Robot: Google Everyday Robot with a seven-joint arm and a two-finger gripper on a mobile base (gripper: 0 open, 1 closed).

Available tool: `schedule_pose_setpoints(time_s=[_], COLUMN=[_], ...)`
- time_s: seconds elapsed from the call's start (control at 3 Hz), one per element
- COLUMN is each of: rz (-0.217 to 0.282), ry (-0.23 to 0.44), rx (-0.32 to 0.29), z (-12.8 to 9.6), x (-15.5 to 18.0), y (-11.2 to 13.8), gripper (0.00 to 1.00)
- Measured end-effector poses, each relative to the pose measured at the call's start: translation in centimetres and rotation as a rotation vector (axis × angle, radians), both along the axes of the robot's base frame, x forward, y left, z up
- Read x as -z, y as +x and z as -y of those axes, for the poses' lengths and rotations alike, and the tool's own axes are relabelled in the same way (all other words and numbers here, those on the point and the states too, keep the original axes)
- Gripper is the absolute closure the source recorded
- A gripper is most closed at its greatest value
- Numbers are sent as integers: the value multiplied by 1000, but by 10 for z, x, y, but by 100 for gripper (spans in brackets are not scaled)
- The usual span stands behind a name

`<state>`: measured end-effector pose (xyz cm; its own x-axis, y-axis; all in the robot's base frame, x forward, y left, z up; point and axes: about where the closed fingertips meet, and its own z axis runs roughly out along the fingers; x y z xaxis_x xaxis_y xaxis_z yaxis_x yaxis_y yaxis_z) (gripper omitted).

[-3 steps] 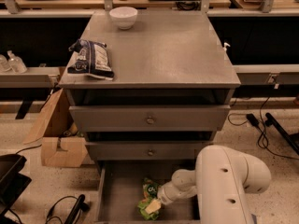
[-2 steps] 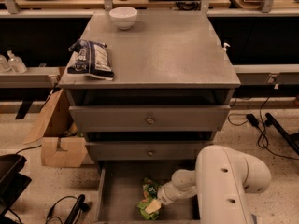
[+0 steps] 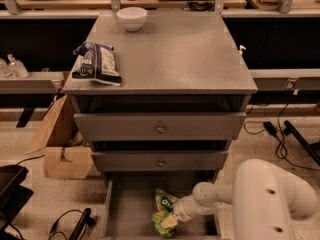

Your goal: Pick green rice chip bag from bottom drawer and place on counter

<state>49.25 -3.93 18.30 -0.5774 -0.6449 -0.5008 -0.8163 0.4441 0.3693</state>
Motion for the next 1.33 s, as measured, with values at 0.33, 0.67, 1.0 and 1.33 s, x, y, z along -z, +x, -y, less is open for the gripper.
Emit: schedule_pose_setpoints(time_s=[0.33,0.67,1.0,1.33], rz=[52,60,70,74], ry=[49,66,91,135], rx=[-6,7,31,77], z=[37,90,145,192], x=[-55,-120,-187,-248], y=[-24,-59,-80,-92], gripper=[100,100,100,100])
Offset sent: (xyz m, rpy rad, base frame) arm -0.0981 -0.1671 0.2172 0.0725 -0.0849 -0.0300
